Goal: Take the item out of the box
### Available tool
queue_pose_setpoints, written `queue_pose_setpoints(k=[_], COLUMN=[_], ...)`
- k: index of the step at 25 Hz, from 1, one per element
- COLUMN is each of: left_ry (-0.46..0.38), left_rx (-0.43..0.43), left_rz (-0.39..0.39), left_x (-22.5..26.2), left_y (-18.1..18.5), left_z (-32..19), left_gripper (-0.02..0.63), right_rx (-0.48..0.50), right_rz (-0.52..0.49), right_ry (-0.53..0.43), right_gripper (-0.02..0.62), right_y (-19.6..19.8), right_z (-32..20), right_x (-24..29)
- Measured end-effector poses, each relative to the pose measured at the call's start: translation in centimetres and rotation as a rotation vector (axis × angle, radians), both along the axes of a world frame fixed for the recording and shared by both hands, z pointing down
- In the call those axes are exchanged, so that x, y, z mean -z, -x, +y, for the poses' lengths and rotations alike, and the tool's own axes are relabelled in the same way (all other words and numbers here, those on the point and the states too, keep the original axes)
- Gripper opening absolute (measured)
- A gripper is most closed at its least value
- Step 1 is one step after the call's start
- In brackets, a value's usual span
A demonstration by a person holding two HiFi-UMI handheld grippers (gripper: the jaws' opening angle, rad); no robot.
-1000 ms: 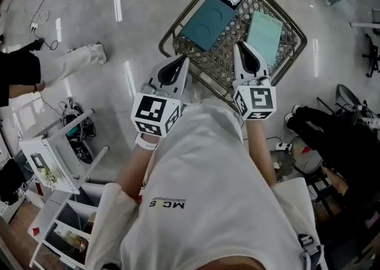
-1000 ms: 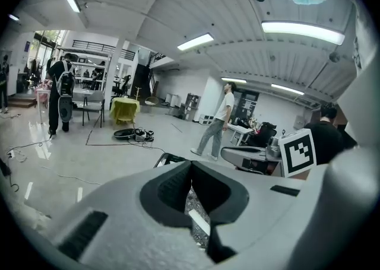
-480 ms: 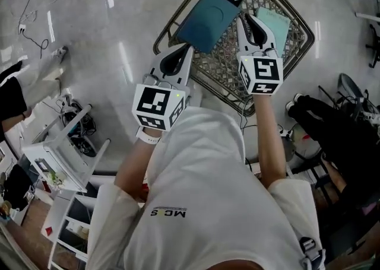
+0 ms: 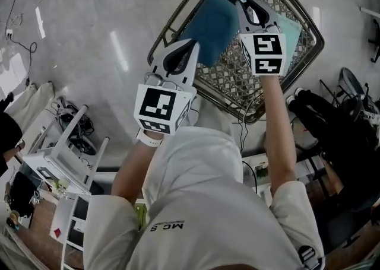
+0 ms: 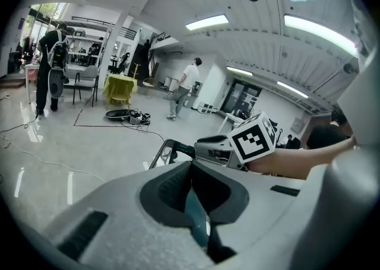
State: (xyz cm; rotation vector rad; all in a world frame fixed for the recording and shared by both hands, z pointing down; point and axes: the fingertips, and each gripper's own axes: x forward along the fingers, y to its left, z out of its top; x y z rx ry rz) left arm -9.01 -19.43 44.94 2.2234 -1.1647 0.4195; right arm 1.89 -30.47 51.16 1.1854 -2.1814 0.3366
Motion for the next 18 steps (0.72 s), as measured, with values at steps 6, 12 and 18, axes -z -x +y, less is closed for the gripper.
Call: queue_pose_setpoints(k=[6, 12, 18], left_ry=[0.020, 0.056, 0.071], left_rx=[-0.038, -0.038, -0.040], left_rz=[0.004, 0.015, 0.018], left_x=[-2.6, -5.3, -7.0], left_y=[-0.5, 0.0, 0.1], left_z=[-1.8, -2.8, -3.5], left_gripper=[0.025, 0.025, 0.025], right_rx=[0.046, 0.087, 0.116], right_rz=[0.095, 0.188, 0.256], right_ry=[0.074, 0.170, 0.245], right_gripper=[0.094, 0.095, 0.095], right_y=[0.7, 0.8, 0.4], right_z=[-3.5, -5.4, -6.1], right_x=[-4.8, -9.3, -13.0])
